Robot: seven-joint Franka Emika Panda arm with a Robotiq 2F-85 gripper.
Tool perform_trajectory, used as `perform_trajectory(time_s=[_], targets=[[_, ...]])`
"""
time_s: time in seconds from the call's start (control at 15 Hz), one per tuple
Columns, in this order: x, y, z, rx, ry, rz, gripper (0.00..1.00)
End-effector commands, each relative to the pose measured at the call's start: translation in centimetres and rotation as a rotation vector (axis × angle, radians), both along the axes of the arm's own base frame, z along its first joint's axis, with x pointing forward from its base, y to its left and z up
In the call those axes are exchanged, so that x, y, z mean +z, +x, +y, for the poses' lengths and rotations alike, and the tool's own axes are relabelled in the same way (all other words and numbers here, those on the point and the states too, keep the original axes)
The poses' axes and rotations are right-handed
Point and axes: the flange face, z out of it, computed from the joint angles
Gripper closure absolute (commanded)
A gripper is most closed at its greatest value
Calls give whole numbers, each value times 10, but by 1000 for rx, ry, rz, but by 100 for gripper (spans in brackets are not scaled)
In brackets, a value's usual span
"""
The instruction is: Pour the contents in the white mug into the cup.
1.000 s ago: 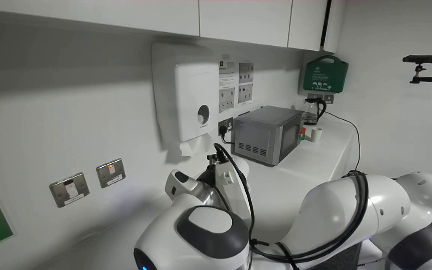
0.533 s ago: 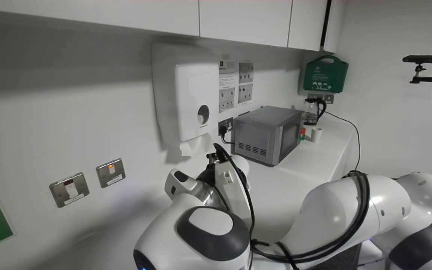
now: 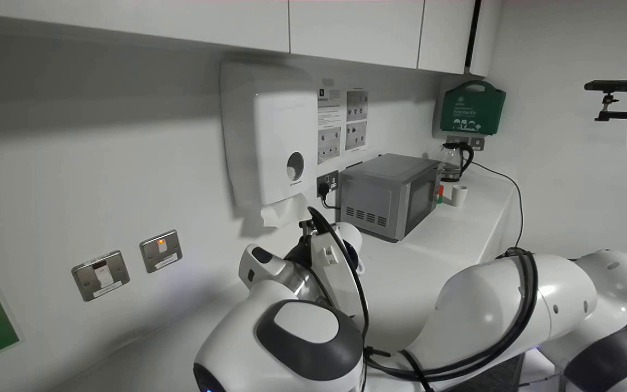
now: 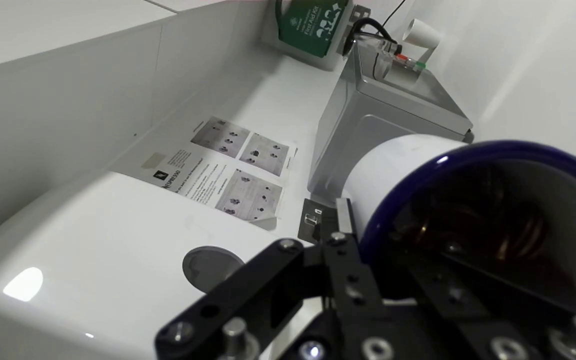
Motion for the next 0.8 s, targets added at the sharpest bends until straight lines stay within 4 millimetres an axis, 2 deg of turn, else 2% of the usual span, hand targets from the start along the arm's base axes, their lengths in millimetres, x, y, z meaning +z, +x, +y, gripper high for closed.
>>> perform_trajectory(time_s=[0.0,0.73], targets=[[20,-2,-3,-14,-53,11,99],[22,-2,-2,-10,-71,26,99]])
